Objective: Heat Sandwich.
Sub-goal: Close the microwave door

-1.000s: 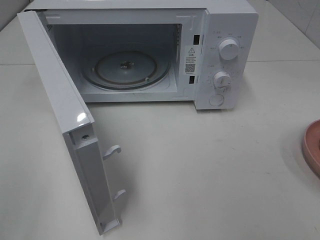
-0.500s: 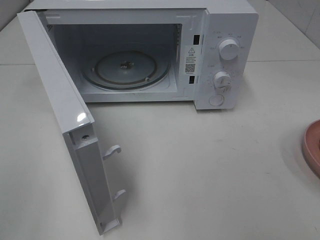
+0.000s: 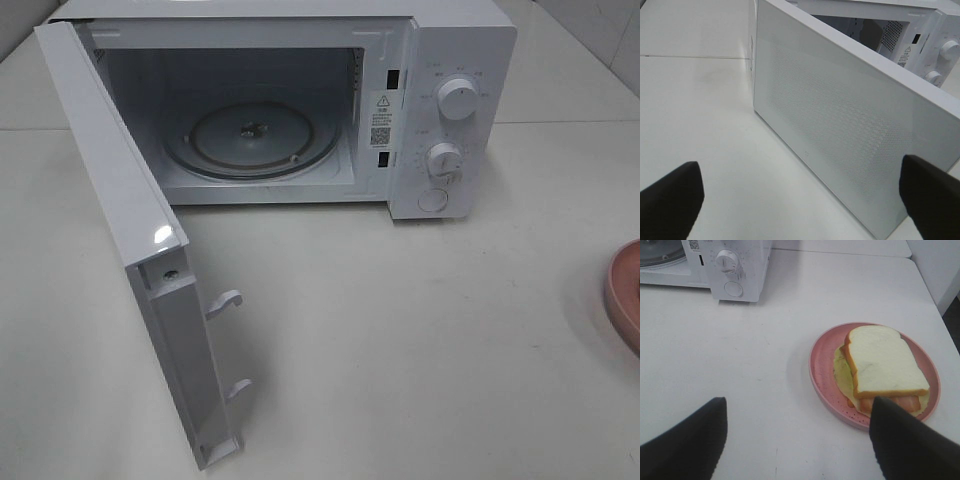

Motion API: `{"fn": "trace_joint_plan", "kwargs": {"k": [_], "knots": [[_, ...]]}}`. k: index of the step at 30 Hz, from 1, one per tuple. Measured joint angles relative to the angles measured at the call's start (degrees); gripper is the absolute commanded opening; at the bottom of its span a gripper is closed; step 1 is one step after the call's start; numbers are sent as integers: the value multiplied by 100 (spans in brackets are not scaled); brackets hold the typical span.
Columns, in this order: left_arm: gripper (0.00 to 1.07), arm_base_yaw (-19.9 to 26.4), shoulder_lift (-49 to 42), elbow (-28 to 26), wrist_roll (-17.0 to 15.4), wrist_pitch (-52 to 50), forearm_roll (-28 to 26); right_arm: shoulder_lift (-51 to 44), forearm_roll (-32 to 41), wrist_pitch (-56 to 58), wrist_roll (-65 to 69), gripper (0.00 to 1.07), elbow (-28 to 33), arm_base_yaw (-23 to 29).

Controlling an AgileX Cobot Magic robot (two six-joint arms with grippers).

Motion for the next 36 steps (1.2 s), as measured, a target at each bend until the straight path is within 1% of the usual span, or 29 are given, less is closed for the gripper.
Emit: {"fn": "trace_joint_plan", "kwargs": {"k": [1, 3, 4, 5, 7, 8, 10, 12, 13, 14, 16, 17, 18, 21, 22, 23, 25, 26, 27, 30, 31, 32, 34, 35, 36], "knots": [[104, 0, 80, 0, 69, -52, 0, 0, 0, 0, 0, 76, 0, 0], [104, 0, 298, 0, 315, -172, 0, 0, 0, 0, 0, 76, 0, 0], [104, 0, 298, 0, 315, -172, 0, 0, 0, 0, 0, 76, 0, 0], [103, 0, 516, 0, 521, -315, 40, 0, 0, 0, 0, 76, 0, 0], [102, 0, 773, 0, 642, -464, 92, 0, 0, 0, 0, 76, 0, 0], [102, 0, 773, 0, 642, -464, 92, 0, 0, 0, 0, 76, 0, 0], [91, 0, 1175, 0, 676, -705, 201, 0, 0, 0, 0, 76, 0, 0], [78, 0, 1564, 0, 699, -974, 218, 0, 0, 0, 0, 76, 0, 0], [78, 0, 1564, 0, 699, -974, 218, 0, 0, 0, 0, 76, 0, 0], [62, 0, 1696, 0, 699, -1060, 218, 0, 0, 0, 0, 76, 0, 0], [45, 0, 1908, 0, 699, -1232, 218, 0, 0, 0, 0, 76, 0, 0], [28, 0, 2143, 0, 699, -1392, 212, 0, 0, 0, 0, 76, 0, 0], [28, 0, 2143, 0, 699, -1392, 212, 0, 0, 0, 0, 76, 0, 0], [7, 0, 2464, 6, 699, -1662, 212, 0, 0, 0, 0, 76, 0, 0], [0, 0, 2750, 46, 699, -1896, 212, 0, 0, 0, 0, 76, 0, 0], [0, 0, 2750, 46, 699, -1896, 212, 0, 0, 0, 0, 76, 0, 0], [0, 0, 3048, 132, 722, -2200, 212, 0, 0, 0, 0, 76, 0, 0], [0, 0, 3306, 281, 808, -2607, 212, 0, 0, 0, 0, 76, 0, 0], [0, 0, 3306, 281, 808, -2607, 212, 0, 0, 0, 0, 76, 0, 0], [0, 0, 3650, 550, 1049, -3363, 189, 0, 0, 0, 0, 76, 0, 0], [0, 0, 3850, 710, 1255, -3856, 155, 0, 0, 0, 0, 76, 0, 0], [0, 0, 3850, 710, 1255, -3856, 155, 0, 0, 0, 0, 76, 0, 0], [0, -40, 4016, 854, 1438, -4377, 126, 0, 0, 0, 0, 76, 0, 0], [0, -143, 4183, 963, 1593, -4819, 126, 0, 0, 0, 0, 76, 0, 0], [0, -143, 4183, 963, 1593, -4819, 126, 0, 0, 0, 0, 76, 0, 0]]}}
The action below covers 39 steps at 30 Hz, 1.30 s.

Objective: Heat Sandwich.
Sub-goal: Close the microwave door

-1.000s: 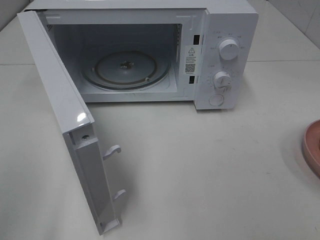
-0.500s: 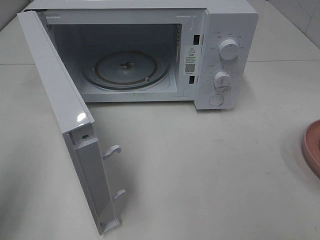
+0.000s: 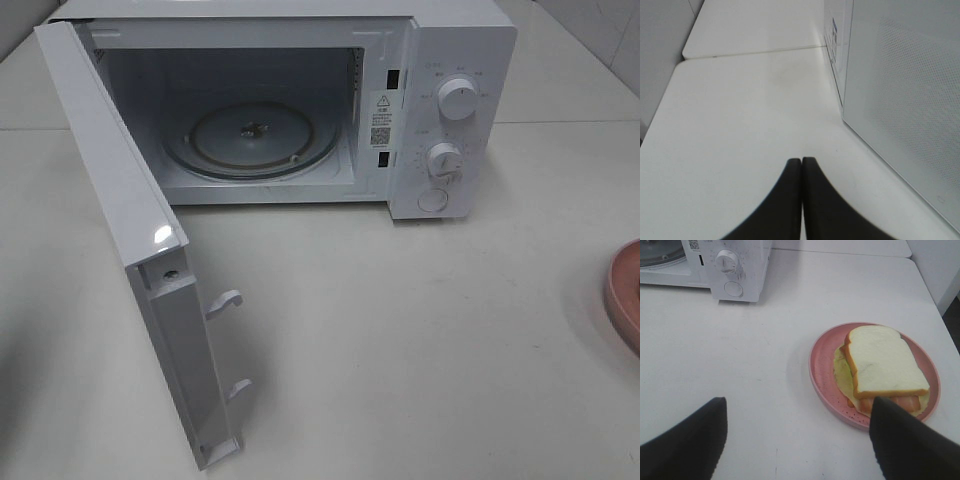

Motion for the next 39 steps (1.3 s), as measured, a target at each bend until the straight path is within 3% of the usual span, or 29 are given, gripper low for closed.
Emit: {"fn": "trace_joint_plan", "kwargs": {"k": [4, 10, 12, 14, 15, 17, 18, 20, 21, 23, 25, 33, 39], "knots": [[0, -521, 481, 258, 269, -1117, 23, 0, 0, 0, 0, 76, 0, 0], [0, -991, 963, 464, 201, -2320, 69, 0, 0, 0, 0, 76, 0, 0], [0, -1152, 1163, 481, 17, -2699, 172, 0, 0, 0, 0, 76, 0, 0], [0, -1329, 1473, 487, -435, -3249, 602, 0, 0, 0, 0, 76, 0, 0], [0, -1329, 1473, 487, -435, -3249, 602, 0, 0, 0, 0, 76, 0, 0], [0, -1415, 1713, 487, -882, -3524, 1066, 0, 0, 0, 0, 76, 0, 0], [0, -1432, 1931, 487, -1346, -3644, 1536, 0, 0, 0, 0, 76, 0, 0], [0, -1444, 2172, 487, -1833, -3736, 1942, 0, 0, 0, 0, 76, 0, 0], [0, -1444, 2172, 487, -1833, -3736, 1942, 0, 0, 0, 0, 76, 0, 0], [0, -1444, 2464, 464, -2378, -3896, 2492, 0, 0, 0, 0, 76, 0, 0], [0, -1444, 2613, 401, -2670, -3925, 2813, 0, 0, 0, 0, 76, 0, 0], [0, -1444, 3117, 74, -3352, -4263, 3541, 0, 0, 0, 0, 76, 0, 0], [0, -1444, 3421, -109, -3466, -4332, 3736, 0, 0, 0, 0, 76, 0, 0]]}}
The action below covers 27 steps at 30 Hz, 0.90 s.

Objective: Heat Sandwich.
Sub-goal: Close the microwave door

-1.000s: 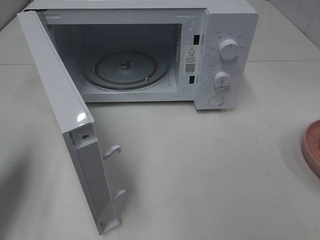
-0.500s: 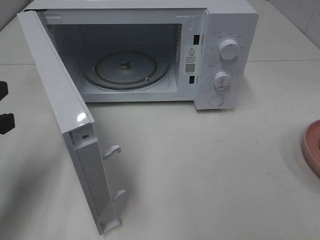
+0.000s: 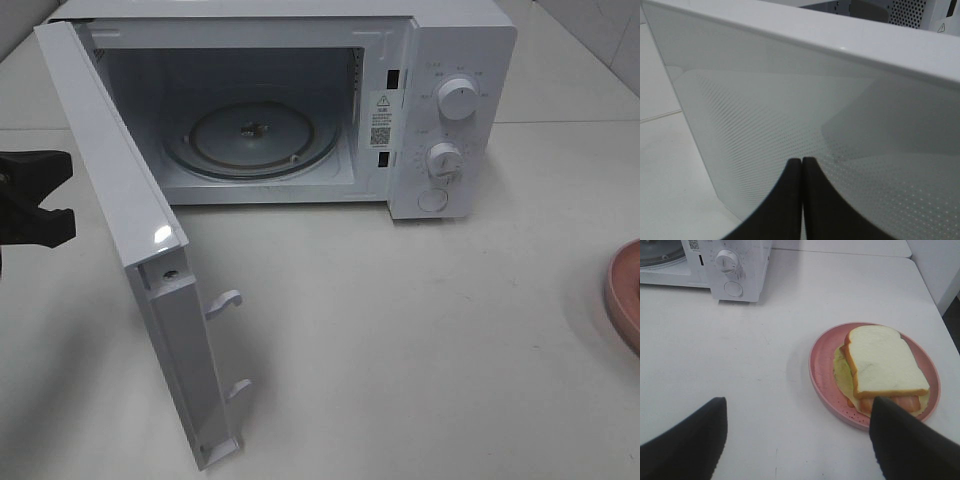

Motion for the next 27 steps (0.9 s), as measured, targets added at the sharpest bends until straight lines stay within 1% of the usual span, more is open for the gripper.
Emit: {"fn": "trace_joint_plan", "kwargs": {"k": [6, 7, 11, 15, 16, 17, 19, 20, 21, 24, 25, 27], "knots": [[0, 0, 143, -29, -138, -115, 69, 0, 0, 0, 0, 76, 0, 0], [0, -11, 189, -29, -241, -178, 80, 0, 0, 0, 0, 76, 0, 0], [0, -109, 252, -52, -304, -178, 69, 0, 0, 0, 0, 76, 0, 0], [0, -470, 498, -189, -321, -183, 52, 0, 0, 0, 0, 76, 6, 0], [0, -470, 498, -189, -321, -183, 52, 0, 0, 0, 0, 76, 6, 0], [0, -665, 596, -269, -292, -189, -11, 0, 0, 0, 0, 76, 6, 0], [0, -848, 688, -361, -212, -195, -155, 0, 0, 0, 0, 76, 6, 0], [0, -1049, 779, -458, -92, -195, -344, 0, 0, 0, 0, 76, 6, 0], [0, -1049, 779, -458, -92, -195, -344, 0, 0, 0, 0, 76, 6, 0], [0, -1306, 951, -653, 74, -183, -602, 0, 0, 0, 0, 76, 6, 0], [0, -1473, 1060, -825, 143, -160, -745, 0, 0, 0, 0, 76, 6, 0], [0, -1564, 1123, -905, 195, -160, -814, 0, 0, 0, 0, 76, 6, 0]]}}
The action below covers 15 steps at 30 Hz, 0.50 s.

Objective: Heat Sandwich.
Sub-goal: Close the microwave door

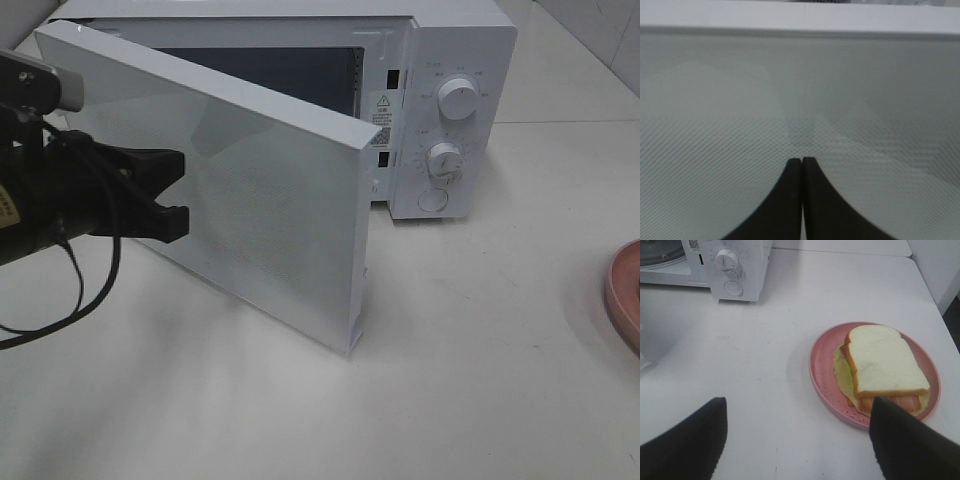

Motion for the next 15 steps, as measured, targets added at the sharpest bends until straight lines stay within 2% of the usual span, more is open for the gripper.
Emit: {"fn": "trace_joint_plan", "kwargs": {"k": [2, 8, 15], "knots": [[0, -258, 160, -241, 57, 17, -189, 0, 0, 0, 0, 76, 0, 0], [0, -561, 441, -647, 109, 40, -464, 0, 0, 0, 0, 76, 0, 0], [0, -1014, 871, -1329, 516, 304, -859, 0, 0, 0, 0, 76, 0, 0]]}}
